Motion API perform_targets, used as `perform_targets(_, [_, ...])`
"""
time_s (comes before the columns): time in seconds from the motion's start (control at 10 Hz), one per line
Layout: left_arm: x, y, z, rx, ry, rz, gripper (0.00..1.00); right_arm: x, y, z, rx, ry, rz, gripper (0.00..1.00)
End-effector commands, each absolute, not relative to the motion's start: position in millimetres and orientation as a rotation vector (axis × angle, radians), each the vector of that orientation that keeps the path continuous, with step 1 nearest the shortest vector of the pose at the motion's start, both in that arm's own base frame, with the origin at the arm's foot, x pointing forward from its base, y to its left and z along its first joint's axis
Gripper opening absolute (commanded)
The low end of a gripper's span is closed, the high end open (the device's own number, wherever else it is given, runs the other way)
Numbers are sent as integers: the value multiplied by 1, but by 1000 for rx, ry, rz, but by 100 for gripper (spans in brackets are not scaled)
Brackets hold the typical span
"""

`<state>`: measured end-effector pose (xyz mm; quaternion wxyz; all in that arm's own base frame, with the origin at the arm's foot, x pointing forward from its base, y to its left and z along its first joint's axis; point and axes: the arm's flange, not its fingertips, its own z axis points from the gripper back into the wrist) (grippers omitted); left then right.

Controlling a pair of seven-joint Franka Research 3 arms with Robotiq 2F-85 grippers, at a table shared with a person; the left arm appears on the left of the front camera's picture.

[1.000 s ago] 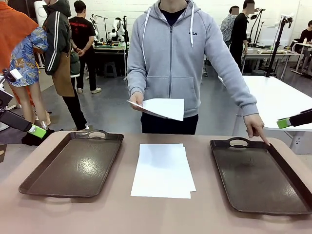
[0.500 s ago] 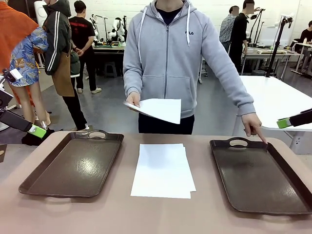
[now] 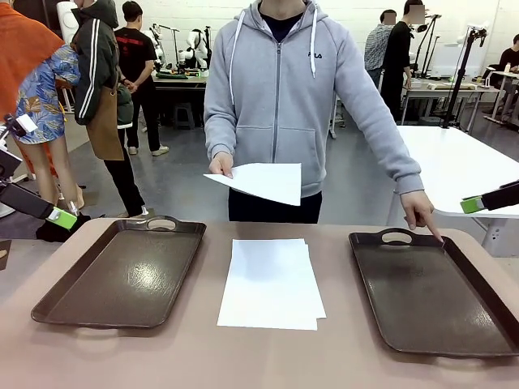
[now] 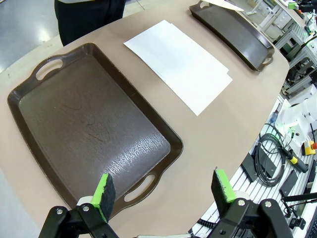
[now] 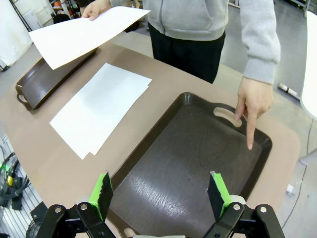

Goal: Sort the A4 documents.
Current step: Receive the A4 Paper.

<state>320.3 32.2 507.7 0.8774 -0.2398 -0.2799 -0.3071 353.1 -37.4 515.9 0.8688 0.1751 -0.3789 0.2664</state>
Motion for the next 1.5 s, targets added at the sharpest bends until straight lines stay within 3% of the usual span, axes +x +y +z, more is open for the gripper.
perform_targets(0.0, [321, 34, 507, -512, -595, -654, 100, 361, -33, 512, 439, -751, 547, 100])
perform_targets(1.0, [321, 34, 507, -512, -595, -654, 100, 489, 112, 456, 1009, -248, 287, 100])
perform_targets(1.4, [321, 34, 507, -512, -595, -654, 100, 532, 155, 429, 1219, -139, 233, 100])
